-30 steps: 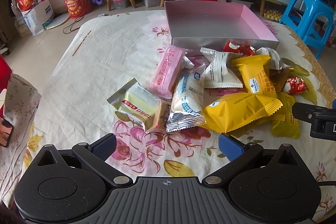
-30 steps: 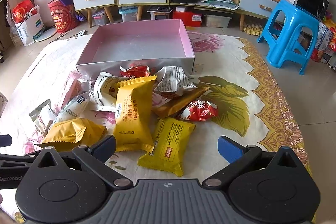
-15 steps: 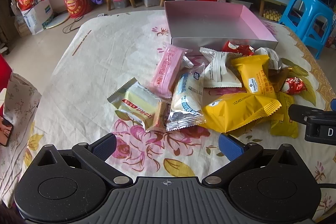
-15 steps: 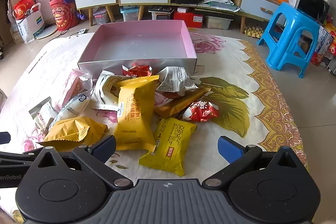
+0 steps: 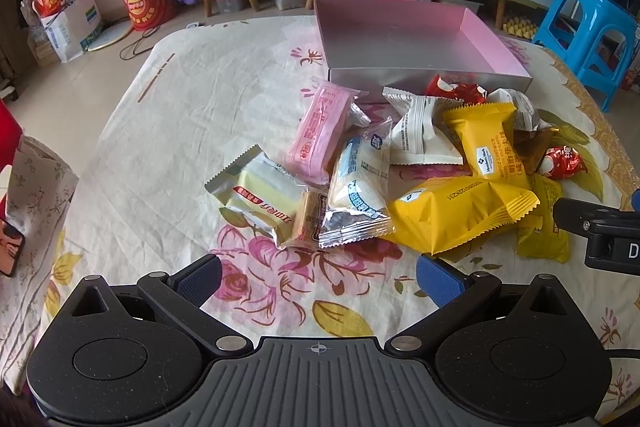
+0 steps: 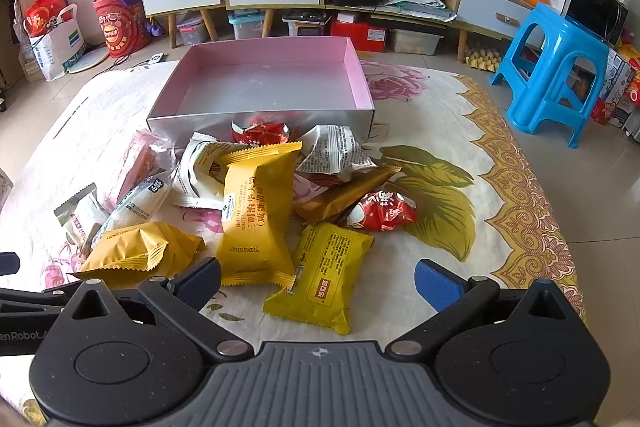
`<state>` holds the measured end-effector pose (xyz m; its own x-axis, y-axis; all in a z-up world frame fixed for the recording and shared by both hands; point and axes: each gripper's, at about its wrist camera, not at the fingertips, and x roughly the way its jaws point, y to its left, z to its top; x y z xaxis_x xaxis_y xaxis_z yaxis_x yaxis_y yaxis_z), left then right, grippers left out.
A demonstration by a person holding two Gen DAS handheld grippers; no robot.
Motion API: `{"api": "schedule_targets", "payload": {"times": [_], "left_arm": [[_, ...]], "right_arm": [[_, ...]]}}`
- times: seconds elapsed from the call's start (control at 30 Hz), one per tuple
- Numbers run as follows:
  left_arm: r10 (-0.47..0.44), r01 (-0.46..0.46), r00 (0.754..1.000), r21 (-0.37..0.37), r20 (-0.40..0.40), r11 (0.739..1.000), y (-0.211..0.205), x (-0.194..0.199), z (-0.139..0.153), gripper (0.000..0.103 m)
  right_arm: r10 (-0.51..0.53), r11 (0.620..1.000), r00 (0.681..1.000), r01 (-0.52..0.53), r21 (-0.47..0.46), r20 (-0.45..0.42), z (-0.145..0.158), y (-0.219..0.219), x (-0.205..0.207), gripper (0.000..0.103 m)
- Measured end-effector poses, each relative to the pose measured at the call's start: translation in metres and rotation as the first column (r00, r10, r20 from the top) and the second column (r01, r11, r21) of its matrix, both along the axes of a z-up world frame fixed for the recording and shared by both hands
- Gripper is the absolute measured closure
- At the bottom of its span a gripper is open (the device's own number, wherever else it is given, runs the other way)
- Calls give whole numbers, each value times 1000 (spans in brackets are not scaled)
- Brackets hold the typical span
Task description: Organize snacks
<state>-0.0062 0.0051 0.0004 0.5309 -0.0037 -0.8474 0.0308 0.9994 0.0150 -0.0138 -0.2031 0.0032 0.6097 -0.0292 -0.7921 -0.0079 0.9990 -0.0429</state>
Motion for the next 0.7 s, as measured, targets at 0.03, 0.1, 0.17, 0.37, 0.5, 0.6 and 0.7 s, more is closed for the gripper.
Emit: {"api": "schedule_targets", "payload": {"times": [0.03, 0.1, 0.17, 0.37, 0.5, 0.6, 0.7], "left_arm": [[0, 0, 1000, 0, -1, 1000, 0, 0, 0, 0], [2, -2, 1000, -3, -4, 1000, 0, 0, 0, 0], [3, -3, 1000, -4, -3, 1000, 0, 0, 0, 0], [4, -4, 1000, -4, -2, 1000, 1, 0, 1, 0], [4, -4, 1000, -3, -2, 1000, 1, 0, 1, 0], [4, -4, 1000, -4, -2, 1000, 1, 0, 2, 0], [5, -5, 1000, -5, -1, 1000, 1, 0, 1, 0]], "right_arm": [[0, 1000, 1000, 0, 0, 0, 0, 0, 0, 8], [-2, 1000, 1000, 2, -1, -1, -1, 0, 0, 8], [-3, 1000, 1000, 3, 0, -1, -1, 0, 0, 8], [-2, 1000, 1000, 2, -1, -1, -1, 0, 0, 8], [-6, 1000, 1000, 6, 3, -1, -1, 0, 0, 8], [-5, 1000, 1000, 5, 3, -1, -1, 0, 0, 8], [-5, 1000, 1000, 5, 4, -1, -1, 0, 0, 8]]}}
